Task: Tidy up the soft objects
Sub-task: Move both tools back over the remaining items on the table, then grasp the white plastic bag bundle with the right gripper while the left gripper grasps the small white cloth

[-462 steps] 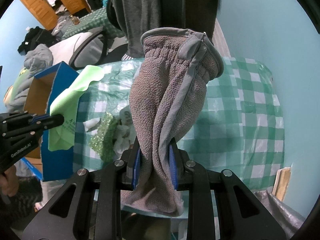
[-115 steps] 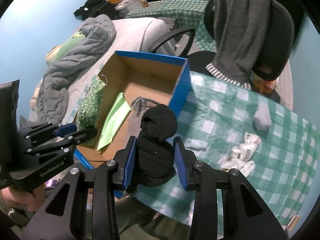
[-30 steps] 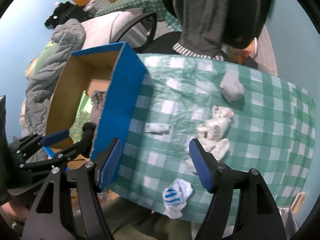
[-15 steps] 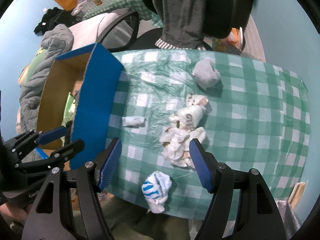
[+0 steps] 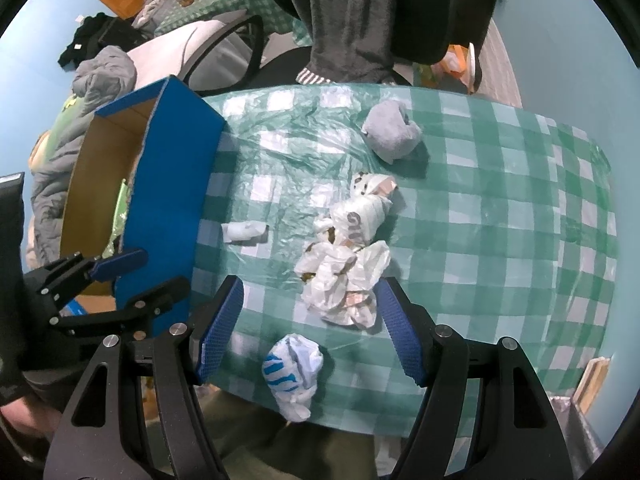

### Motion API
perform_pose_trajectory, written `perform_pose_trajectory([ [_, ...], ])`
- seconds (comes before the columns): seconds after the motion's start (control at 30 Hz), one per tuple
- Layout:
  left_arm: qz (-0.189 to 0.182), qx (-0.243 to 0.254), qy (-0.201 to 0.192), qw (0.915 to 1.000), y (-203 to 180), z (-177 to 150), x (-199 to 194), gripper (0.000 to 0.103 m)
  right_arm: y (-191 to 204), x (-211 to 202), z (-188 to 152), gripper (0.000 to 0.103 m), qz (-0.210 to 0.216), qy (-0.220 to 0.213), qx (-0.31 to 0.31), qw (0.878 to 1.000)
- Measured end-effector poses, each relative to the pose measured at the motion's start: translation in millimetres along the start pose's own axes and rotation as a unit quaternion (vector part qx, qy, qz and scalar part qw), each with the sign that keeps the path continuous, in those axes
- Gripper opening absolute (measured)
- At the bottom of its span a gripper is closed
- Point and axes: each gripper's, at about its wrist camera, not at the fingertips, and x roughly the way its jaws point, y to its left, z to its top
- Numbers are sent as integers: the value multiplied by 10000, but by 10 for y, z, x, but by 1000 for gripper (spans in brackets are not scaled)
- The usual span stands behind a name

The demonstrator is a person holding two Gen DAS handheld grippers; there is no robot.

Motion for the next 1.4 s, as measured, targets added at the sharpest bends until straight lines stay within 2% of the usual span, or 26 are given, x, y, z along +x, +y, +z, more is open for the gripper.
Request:
perform_pose_trajectory([
  [0.4,67,76,88,9999,45,-20,66,59,-49,111,1,72,-41,135,39,9999],
  [0.73,146,-172,172,9996,235,1,123,59,-58,265,75,73,-102,236,6,9997],
  [1.0,186,431,67,9989,-77,122,149,59,-159,422,130,73,-139,357,202,9991],
  [1.4,61,586,191,9981,-86,381,468,59,-291,645,194,73,-155,449,511,9976],
])
